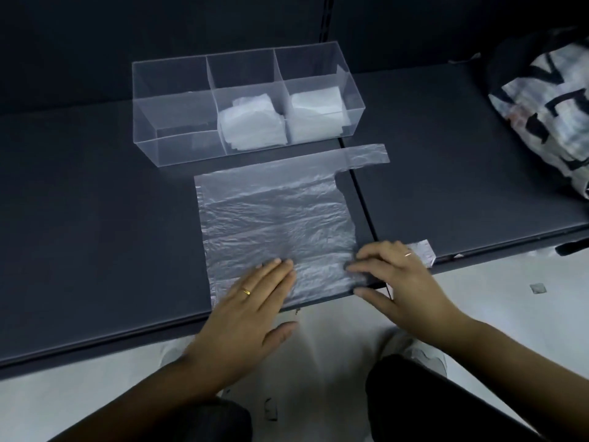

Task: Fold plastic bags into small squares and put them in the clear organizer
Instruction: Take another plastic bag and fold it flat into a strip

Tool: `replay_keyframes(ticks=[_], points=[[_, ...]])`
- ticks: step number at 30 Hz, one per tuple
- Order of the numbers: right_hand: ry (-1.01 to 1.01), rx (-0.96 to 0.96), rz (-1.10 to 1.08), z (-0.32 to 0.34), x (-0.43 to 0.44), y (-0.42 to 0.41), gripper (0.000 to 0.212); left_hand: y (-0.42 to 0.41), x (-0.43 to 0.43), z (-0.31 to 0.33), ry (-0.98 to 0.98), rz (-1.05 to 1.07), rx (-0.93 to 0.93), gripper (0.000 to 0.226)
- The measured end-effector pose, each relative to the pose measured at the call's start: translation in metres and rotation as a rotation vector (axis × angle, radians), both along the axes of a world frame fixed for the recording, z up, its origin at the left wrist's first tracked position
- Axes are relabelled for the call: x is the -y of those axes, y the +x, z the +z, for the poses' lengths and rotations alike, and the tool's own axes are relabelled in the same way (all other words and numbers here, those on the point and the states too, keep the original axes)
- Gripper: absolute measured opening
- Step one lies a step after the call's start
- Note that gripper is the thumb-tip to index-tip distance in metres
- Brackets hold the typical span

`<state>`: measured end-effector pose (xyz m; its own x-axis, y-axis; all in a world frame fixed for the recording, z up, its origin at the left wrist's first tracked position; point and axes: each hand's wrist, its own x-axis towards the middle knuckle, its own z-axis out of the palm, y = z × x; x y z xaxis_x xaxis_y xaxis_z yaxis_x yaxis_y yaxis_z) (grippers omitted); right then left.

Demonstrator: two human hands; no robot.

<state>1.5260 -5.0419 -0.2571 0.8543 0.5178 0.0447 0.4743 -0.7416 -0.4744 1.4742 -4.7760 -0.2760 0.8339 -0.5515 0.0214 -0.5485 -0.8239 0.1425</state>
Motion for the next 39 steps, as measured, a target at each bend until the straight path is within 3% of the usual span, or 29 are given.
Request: replay_keyframes(ticks=[7,14,16,18,21,23,25,28,31,34,38,39], points=[[0.05,-0.126,-0.065,-0.003,-0.014,0.013,0.008,-0.002,-0.001,0.0,-0.047,0.073,-0.016,0.06],[0.213,-0.581,-0.106,0.025,-0.011,0.037,0.013,-0.001,-0.003,0.002,-0.444,0.218,-0.056,0.04],[0.177,-0.571,-0.131,0.031,-0.012,0.038,0.013,0.0,-0.005,0.004,-0.494,0.241,-0.031,0.034],[0.071,-0.422,-0.16,0.038,-0.013,0.034,0.006,0.001,-0.007,0.007,-0.511,0.251,-0.03,0.032],[-0.069,-0.199,-0.035,0.044,-0.032,0.015,0.064,0.002,-0.01,0.013,-0.539,0.266,-0.044,0.032],[-0.158,-0.134,0.075,0.037,-0.052,0.0,0.08,0.003,-0.01,0.018,-0.537,0.265,-0.044,0.032],[-0.205,-0.045,0.102,0.023,-0.065,-0.009,0.063,0.004,-0.01,0.023,-0.525,0.262,-0.062,0.033],[-0.073,0.152,-0.022,0.012,-0.063,-0.007,0.013,0.005,-0.017,0.029,-0.518,0.269,-0.101,0.034],[-0.088,0.114,-0.115,0.016,-0.037,-0.002,0.01,0.005,-0.033,0.033,-0.519,0.306,-0.141,0.036],[-0.115,-0.081,-0.162,0.031,-0.004,0.003,0.011,0.006,-0.048,0.037,-0.539,0.336,-0.197,0.037],[-0.024,-0.347,-0.192,0.059,0.028,0.011,0.017,0.008,-0.063,0.04,-0.558,0.404,-0.277,0.006],[-0.007,-0.387,-0.192,0.063,0.034,0.014,0.021,0.008,-0.066,0.042,-0.599,0.459,-0.33,0.009]])
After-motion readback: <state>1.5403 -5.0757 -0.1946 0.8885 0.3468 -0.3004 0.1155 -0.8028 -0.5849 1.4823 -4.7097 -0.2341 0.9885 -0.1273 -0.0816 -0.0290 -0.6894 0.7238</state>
